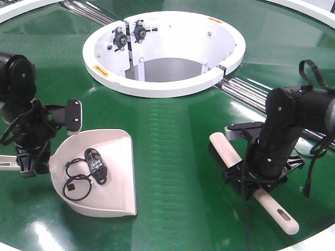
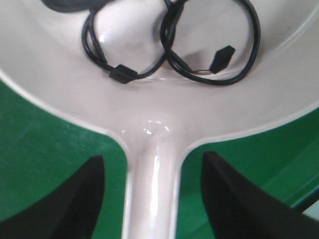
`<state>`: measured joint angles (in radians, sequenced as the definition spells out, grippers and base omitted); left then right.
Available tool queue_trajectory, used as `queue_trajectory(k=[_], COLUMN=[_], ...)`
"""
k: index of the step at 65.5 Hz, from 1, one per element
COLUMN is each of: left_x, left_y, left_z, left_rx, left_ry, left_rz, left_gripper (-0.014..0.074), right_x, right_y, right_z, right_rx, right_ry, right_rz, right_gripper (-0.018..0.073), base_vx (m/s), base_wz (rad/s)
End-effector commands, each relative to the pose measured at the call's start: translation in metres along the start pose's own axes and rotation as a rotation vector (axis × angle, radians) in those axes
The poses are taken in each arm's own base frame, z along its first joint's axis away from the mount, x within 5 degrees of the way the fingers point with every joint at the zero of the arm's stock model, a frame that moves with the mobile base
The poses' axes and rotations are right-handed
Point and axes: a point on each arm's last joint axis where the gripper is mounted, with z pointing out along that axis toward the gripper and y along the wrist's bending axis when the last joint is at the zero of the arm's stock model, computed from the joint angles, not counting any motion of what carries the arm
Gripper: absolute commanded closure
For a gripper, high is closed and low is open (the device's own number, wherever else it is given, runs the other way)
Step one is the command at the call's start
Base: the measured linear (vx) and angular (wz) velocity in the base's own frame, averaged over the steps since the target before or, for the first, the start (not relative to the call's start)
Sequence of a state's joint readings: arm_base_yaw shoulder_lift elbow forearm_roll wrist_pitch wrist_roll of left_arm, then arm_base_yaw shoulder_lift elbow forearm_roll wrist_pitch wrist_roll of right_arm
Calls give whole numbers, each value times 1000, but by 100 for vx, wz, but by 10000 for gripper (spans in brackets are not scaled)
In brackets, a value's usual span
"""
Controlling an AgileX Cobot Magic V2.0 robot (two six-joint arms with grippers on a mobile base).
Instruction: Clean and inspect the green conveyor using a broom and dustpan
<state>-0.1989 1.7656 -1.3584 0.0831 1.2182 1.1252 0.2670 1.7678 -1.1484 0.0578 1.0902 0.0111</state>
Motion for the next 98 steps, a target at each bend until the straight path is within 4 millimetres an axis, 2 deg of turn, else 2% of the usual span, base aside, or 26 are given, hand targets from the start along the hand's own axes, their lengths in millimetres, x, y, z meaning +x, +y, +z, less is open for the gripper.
queue_trajectory(k=[1,11,23,32,43,52,62,66,70,76,84,89,98], left_x=[1,2,9,14,24,32,42,47,52,60,73,82,97], left_y=[-4,-11,-25,-42,-66,-90,-112,-120,-129,-145,-170,-189,-221], left_z=[-30,-46,-75,-104,-143,-179,-215,-223,-231,-236,-228,-215,-174], left_rx=[-75,-93,-161,-221,-354,-472,-620,-647,-680,-721,-815,-872,-950], left_ry=[-71,-119,-179,-269,-402,-583,-784,-826,-873,-937,-1051,-1144,-1273], left_rz=[-93,-132,-141,-154,-187,-315,-415,-449,-475,-514,-565,-617,-681], left_gripper=[128,121,121,125,143,169,208,225,242,267,292,297,297], right_x=[3,9,17,22,35,58,98,116,133,162,193,209,233], right_y=[-1,-1,-1,-1,1,1,1,1,0,-1,-2,-3,-5], right_z=[-27,-42,-61,-86,-125,-160,-202,-212,-214,-214,-205,-197,-174], right_rx=[3,10,11,22,20,41,51,56,59,69,72,72,57], right_ry=[-91,-138,-211,-374,-618,-796,-1029,-1110,-1172,-1277,-1390,-1448,-1544], right_rz=[-12,-18,-30,-43,-53,-85,-96,-105,-110,-124,-126,-126,-117], right_gripper=[244,210,118,69,62,62,62,62,62,62,64,64,64], base_vx=[0,0,0,0,0,0,0,0,0,0,0,0,0], base_wz=[0,0,0,0,0,0,0,0,0,0,0,0,0])
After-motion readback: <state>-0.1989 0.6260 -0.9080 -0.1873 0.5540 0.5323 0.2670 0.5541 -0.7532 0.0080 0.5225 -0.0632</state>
